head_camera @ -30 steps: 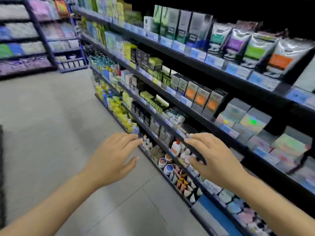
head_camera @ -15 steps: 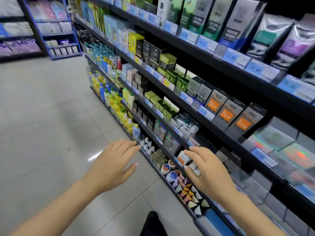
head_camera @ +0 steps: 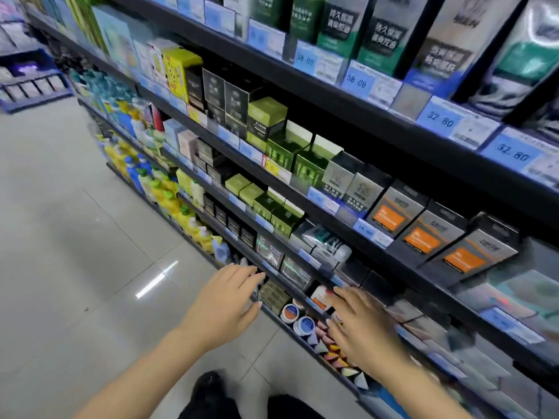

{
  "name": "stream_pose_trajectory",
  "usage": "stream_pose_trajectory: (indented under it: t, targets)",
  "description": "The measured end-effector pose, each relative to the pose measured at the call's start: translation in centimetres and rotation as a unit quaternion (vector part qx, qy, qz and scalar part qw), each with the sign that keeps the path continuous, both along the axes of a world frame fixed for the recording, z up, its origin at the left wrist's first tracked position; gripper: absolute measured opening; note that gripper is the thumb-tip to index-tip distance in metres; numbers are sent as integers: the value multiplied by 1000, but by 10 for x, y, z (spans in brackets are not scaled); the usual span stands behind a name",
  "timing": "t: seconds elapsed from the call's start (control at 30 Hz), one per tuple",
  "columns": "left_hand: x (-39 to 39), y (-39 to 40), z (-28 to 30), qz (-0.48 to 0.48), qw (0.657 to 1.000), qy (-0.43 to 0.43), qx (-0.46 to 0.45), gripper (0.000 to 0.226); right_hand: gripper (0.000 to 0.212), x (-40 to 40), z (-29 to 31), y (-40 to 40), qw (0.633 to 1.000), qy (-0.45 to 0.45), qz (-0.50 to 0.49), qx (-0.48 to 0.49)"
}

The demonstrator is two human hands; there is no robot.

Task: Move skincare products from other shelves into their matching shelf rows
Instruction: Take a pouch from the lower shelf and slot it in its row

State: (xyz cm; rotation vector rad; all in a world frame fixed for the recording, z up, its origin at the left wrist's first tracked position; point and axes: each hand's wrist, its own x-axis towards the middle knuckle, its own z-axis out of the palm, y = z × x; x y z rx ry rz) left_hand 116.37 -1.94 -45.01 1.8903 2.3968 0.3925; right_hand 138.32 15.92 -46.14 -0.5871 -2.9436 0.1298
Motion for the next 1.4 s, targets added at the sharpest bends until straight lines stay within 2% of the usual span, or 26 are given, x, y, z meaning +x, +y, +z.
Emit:
stream_pose_trajectory:
  t: [0.13, 0.37, 0.47, 0.57, 0.7, 0.8, 0.97, 1.1, 1.27, 1.4]
  targets:
    - [-50, 37, -11, -72, 997, 0, -22, 43, 36, -24, -11, 8, 994, -25, -104, -14]
    - [-120, 102, -34, -158, 985, -4, -76, 54, 41, -65, -36, 5, 957, -48, -280, -58]
    - [-132, 131, -50, -190, 977, -21, -90, 52, 38, -79, -51, 3, 931, -46, -350, -89]
    - [-136, 154, -68, -201, 974, -36, -99, 53, 45, -86, -60, 5, 902, -43, -408, -137]
    - [-134, 189, -88, -197, 972, -12, -128, 53, 47, -94, -75, 15, 881, -25, -454, -130]
    - [-127, 218, -104, -214, 967, 10, -134, 54, 49, -97, -88, 30, 871, 12, -476, -118]
    - [-111, 255, -140, -246, 964, 40, -94, 58, 58, -99, -122, 68, 876, 39, -467, -117]
    - [-101, 275, -169, -245, 967, 34, -58, 52, 65, -102, -147, 95, 873, 82, -465, -124]
    - [-90, 281, -181, -206, 978, 11, -22, 46, 58, -105, -157, 105, 867, 154, -446, -159]
    - [-81, 269, -172, -188, 981, -9, -55, 47, 53, -100, -145, 90, 860, 165, -441, -195]
